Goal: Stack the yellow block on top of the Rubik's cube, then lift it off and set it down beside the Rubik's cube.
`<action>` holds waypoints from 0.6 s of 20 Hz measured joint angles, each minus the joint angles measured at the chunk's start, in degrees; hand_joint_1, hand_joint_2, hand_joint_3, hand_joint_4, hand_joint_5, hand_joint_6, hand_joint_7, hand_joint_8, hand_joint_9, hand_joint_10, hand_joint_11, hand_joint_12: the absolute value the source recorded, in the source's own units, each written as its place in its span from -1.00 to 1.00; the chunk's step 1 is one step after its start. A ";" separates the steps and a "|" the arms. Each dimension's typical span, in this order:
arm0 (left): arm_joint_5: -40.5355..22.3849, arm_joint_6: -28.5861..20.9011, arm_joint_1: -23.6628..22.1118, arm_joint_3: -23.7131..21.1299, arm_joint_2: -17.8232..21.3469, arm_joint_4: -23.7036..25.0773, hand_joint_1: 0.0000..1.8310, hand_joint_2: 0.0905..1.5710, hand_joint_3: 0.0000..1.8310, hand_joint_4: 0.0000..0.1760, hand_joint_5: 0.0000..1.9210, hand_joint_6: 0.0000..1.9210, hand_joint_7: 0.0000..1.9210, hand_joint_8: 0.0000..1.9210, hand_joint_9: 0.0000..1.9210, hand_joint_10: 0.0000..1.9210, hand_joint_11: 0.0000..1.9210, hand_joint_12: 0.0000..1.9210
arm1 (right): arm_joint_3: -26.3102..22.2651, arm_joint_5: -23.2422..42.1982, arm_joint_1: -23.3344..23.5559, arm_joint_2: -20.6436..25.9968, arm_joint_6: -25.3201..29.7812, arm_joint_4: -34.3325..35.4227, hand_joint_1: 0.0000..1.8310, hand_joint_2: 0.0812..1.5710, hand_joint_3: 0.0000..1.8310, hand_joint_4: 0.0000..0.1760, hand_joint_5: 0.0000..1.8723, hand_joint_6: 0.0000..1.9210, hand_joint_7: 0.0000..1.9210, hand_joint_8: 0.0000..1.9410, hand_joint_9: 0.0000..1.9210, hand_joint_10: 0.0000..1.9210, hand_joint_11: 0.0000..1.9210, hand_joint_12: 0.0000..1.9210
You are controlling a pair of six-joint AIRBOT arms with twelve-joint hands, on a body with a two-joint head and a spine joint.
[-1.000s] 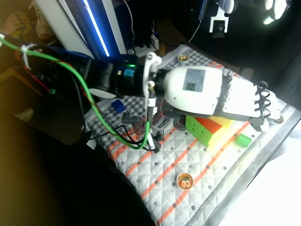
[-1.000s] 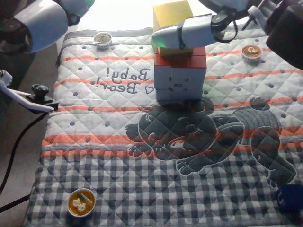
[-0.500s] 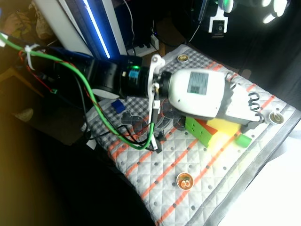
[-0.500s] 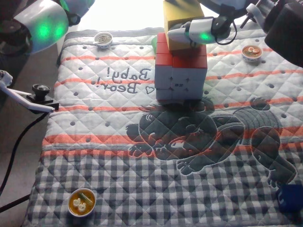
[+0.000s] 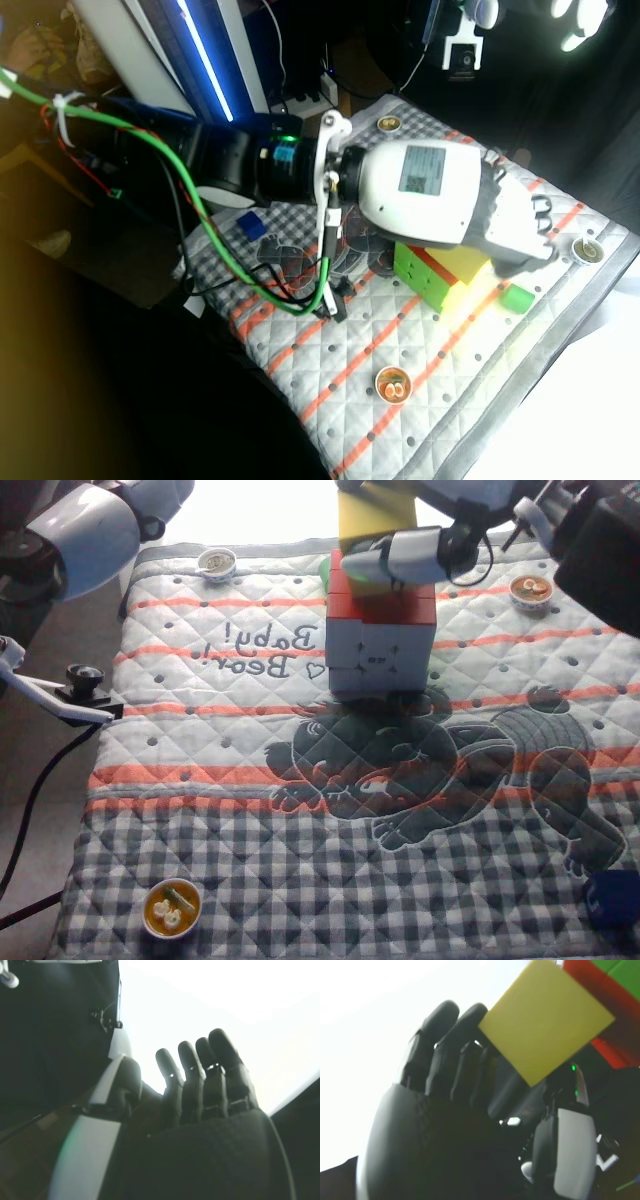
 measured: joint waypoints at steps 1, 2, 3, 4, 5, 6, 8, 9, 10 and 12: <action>0.44 0.02 0.46 -0.13 0.02 -0.26 -0.11 0.77 -1.00 -1.00 -0.73 -0.11 -0.83 -0.14 -1.00 0.12 -1.00 0.78 | -1.33 1.05 0.00 0.96 0.13 -0.96 0.24 0.62 -1.00 -1.00 -0.25 0.49 -0.34 0.59 -0.52 0.58 -0.68 0.98; 0.68 0.04 0.98 -0.46 0.26 -0.59 -0.11 0.76 -1.00 -1.00 -0.74 -0.09 -0.84 -0.13 -1.00 0.10 -1.00 0.77 | -2.86 3.30 0.00 2.23 0.11 -1.29 0.24 0.63 -1.00 -1.00 -0.22 0.46 -0.39 0.64 -0.56 0.66 -0.66 1.00; 0.92 0.04 1.44 -0.76 0.57 -0.98 -0.08 0.76 -1.00 -1.00 -0.74 -0.07 -0.84 -0.12 -1.00 0.11 -1.00 0.78 | -4.37 5.09 0.02 3.93 0.11 -1.84 0.25 0.61 -1.00 -1.00 -0.18 0.42 -0.37 0.60 -0.54 0.63 -0.69 1.00; 0.87 0.04 1.44 -0.81 0.68 -1.31 -0.07 0.75 -1.00 -1.00 -0.74 -0.07 -0.85 -0.12 -1.00 0.10 -1.00 0.81 | -5.20 6.03 0.00 4.94 0.11 -2.32 0.25 0.61 -1.00 -1.00 -0.19 0.38 -0.36 0.66 -0.51 0.69 -0.66 1.00; 1.22 0.02 1.55 -0.83 0.83 -1.64 -0.06 0.75 -1.00 -1.00 -0.74 -0.06 -0.85 -0.13 -1.00 0.12 -1.00 0.82 | -6.45 7.52 -0.04 6.40 0.09 -3.04 0.25 0.62 -1.00 -1.00 -0.21 0.39 -0.35 0.66 -0.45 0.69 -0.59 1.00; 1.79 -0.02 2.08 -1.01 1.22 -1.66 -0.06 0.74 -1.00 -1.00 -0.75 -0.05 -0.86 -0.10 -1.00 0.16 -1.00 0.83 | -7.80 9.97 -0.52 7.72 0.07 -3.80 0.24 0.62 -1.00 -1.00 -0.20 0.41 -0.36 0.64 -0.49 0.69 -0.61 1.00; 2.16 0.00 2.51 -1.07 1.22 -1.92 0.01 0.74 -1.00 -1.00 -0.74 -0.04 -0.87 -0.06 -1.00 0.25 -1.00 0.88 | -9.62 11.96 -1.95 9.20 -0.02 -4.79 0.23 0.65 -1.00 -1.00 -0.22 0.48 -0.42 0.68 -0.59 0.74 -0.71 1.00; 2.19 0.00 2.80 -1.42 1.46 -2.47 0.04 0.75 -1.00 -1.00 -0.75 -0.03 -0.88 -0.01 -1.00 0.28 -1.00 0.90 | -11.02 12.72 -3.10 10.08 -0.02 -5.51 0.23 0.65 -1.00 -1.00 -0.23 0.52 -0.40 0.65 -0.57 0.69 -0.70 0.99; 2.23 0.02 2.93 -1.55 1.70 -2.38 0.06 0.75 -1.00 -1.00 -0.74 0.00 -0.90 0.06 -1.00 0.32 -1.00 0.94 | -12.85 13.42 -4.61 11.28 0.02 -7.10 0.25 0.63 -1.00 -1.00 -0.21 0.39 -0.38 0.72 -0.53 0.79 -0.64 1.00; 2.58 0.00 3.06 -1.53 2.01 -2.91 0.05 0.74 -1.00 -1.00 -0.74 0.01 -0.90 0.13 -1.00 0.34 -1.00 0.97 | -15.10 15.10 -6.69 12.74 0.11 -8.52 0.28 0.59 -1.00 -1.00 -0.14 0.27 -0.32 0.67 -0.45 0.84 -0.52 1.00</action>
